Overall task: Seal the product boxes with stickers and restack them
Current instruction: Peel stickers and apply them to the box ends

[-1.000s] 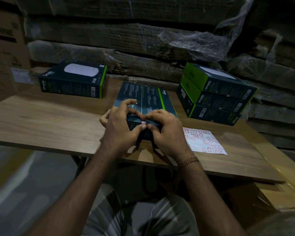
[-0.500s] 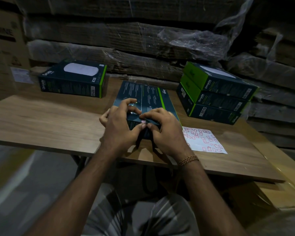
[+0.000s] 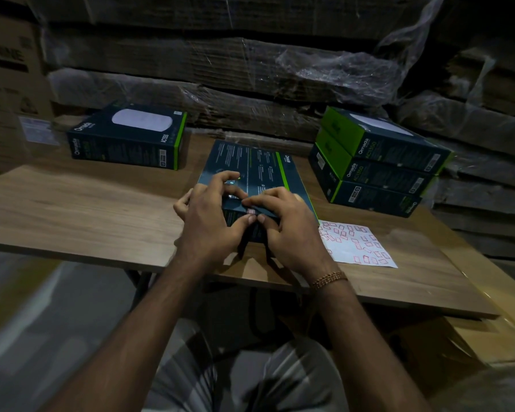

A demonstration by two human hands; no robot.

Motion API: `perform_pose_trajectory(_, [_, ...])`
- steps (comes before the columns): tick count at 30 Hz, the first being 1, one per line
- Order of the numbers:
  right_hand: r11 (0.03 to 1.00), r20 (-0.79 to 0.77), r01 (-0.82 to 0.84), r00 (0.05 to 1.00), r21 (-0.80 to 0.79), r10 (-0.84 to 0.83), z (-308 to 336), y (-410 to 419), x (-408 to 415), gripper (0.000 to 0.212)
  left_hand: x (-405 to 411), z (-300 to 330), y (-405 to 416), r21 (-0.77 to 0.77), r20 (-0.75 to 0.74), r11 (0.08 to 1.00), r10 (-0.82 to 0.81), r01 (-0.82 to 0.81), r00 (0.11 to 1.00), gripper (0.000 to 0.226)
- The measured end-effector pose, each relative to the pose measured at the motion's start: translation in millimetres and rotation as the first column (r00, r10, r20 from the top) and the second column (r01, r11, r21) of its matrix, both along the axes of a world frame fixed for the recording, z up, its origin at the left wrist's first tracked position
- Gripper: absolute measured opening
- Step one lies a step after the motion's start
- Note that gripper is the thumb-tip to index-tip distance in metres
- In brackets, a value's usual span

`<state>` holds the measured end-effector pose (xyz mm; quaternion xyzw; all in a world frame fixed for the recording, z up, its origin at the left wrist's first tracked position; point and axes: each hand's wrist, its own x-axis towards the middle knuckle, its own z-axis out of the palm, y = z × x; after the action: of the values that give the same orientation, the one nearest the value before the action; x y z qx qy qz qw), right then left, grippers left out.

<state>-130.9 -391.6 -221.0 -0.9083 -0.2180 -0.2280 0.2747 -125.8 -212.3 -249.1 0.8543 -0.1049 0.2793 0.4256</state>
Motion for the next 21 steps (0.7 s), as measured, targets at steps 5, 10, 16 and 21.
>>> perform_pose_trajectory(5, [0.995,0.094,-0.005,0.996,0.101,-0.004,-6.1,1.4,-3.2,0.029,-2.2,0.5,-0.4,-0.01,0.022,1.0,0.012,-0.012,1.0,0.075])
perform_pose_trajectory(10, [0.996,0.139,0.002,0.99,0.087,-0.014,-9.0,3.0,-4.7,0.025,-1.5,0.1,-0.7,-0.007,0.028,1.0,0.015,-0.015,0.999,0.075])
perform_pose_trajectory(16, [0.996,0.124,0.028,0.991,0.084,-0.039,-9.5,3.3,-4.7,0.021,-2.6,0.3,-1.0,-0.013,0.024,1.0,0.021,-0.02,1.0,0.076])
perform_pose_trajectory(21, [0.99,0.213,0.051,0.974,0.135,-0.079,-21.3,8.7,-8.4,0.024,-2.5,0.7,-1.0,-0.009,0.019,1.0,0.021,-0.021,1.0,0.076])
